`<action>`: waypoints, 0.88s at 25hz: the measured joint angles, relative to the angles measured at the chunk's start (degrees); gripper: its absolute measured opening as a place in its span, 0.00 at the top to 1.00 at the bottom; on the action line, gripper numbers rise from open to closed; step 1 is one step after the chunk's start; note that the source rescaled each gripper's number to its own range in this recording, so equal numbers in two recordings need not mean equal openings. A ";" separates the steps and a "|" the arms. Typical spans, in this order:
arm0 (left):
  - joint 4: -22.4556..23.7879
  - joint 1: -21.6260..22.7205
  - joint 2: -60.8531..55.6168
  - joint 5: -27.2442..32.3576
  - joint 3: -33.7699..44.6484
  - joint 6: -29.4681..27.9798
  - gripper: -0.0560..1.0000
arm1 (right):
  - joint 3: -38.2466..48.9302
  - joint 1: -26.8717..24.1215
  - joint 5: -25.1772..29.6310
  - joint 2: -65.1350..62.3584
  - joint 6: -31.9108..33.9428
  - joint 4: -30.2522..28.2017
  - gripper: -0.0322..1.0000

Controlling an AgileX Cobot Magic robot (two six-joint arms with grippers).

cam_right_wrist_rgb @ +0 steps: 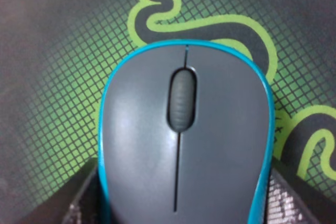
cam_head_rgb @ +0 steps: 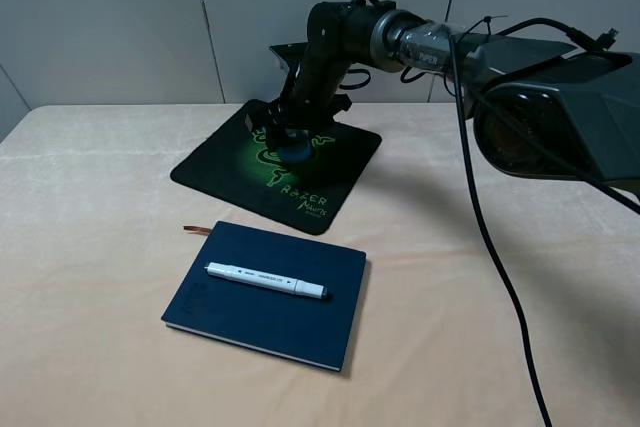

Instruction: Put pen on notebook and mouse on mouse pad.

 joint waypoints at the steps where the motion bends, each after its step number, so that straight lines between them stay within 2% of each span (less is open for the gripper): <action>1: 0.00 0.00 0.00 0.00 0.00 0.00 0.00 | 0.00 0.00 -0.18 0.00 0.00 0.28 0.56; 2: 0.00 0.00 0.00 0.00 0.00 0.00 0.00 | 0.00 0.00 -0.38 0.00 -0.05 0.51 0.30; 3: 0.00 0.00 0.00 0.00 0.00 0.00 0.00 | 0.00 0.00 -0.65 0.00 -0.21 0.61 0.18; 6: 0.00 0.00 0.00 0.00 0.00 0.00 0.00 | 0.00 0.00 -1.07 0.00 -0.91 0.65 0.04; 9: 0.00 0.00 0.00 0.00 0.00 0.00 0.00 | 0.00 0.00 -1.07 0.00 -1.17 0.65 0.00; 15: 0.04 0.00 0.00 0.00 0.00 0.00 0.00 | -1.05 0.00 0.05 -0.44 -1.27 -0.15 0.00; 22: 0.04 0.00 0.00 0.00 0.00 0.00 0.00 | -4.31 0.00 10.64 -5.45 -1.27 -4.89 0.00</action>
